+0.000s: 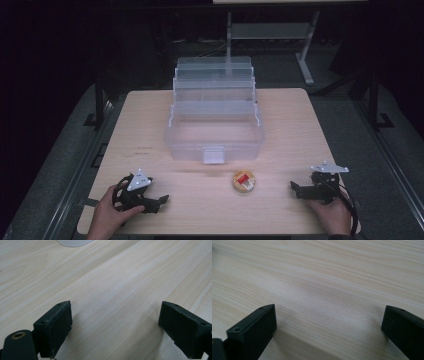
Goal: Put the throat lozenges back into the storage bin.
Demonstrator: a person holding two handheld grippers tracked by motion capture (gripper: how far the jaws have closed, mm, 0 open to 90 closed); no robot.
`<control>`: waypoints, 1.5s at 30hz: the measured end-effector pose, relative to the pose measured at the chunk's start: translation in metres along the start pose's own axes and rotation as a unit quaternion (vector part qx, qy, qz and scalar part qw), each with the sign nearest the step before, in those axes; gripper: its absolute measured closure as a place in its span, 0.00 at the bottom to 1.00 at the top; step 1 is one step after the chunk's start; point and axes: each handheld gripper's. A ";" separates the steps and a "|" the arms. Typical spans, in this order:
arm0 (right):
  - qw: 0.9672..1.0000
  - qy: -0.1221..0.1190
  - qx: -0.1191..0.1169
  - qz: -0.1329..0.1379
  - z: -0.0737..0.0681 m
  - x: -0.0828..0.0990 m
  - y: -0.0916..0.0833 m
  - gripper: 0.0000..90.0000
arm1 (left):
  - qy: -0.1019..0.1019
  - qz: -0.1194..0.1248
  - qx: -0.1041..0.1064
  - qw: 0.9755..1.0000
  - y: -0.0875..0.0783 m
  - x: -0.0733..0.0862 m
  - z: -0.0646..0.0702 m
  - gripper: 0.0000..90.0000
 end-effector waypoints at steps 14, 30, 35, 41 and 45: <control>1.000 -0.003 -0.002 0.001 0.000 0.000 0.000 0.00 | -0.003 0.002 -0.003 1.000 0.002 -0.001 0.000 0.12; 1.000 -0.002 -0.003 -0.010 0.001 -0.003 0.000 0.00 | -0.003 0.002 -0.004 1.000 0.002 -0.002 0.000 0.12; 1.000 0.002 -0.009 -0.028 0.001 -0.006 -0.002 0.00 | -0.003 0.001 -0.004 1.000 0.002 -0.002 0.000 0.12; 0.999 0.004 -0.025 -0.022 0.000 -0.010 -0.007 0.00 | -0.004 0.002 -0.004 1.000 0.002 -0.002 0.000 0.12; 0.999 0.003 -0.028 -0.020 -0.001 -0.012 -0.010 0.00 | -0.004 0.002 -0.004 1.000 0.002 -0.002 0.000 0.12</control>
Point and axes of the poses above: each handheld gripper's, and its own axes: y roughly forward along the jaws, x roughly out of its underside, z roughly to its right, and after that the axes turned 6 degrees about -y, right-handed
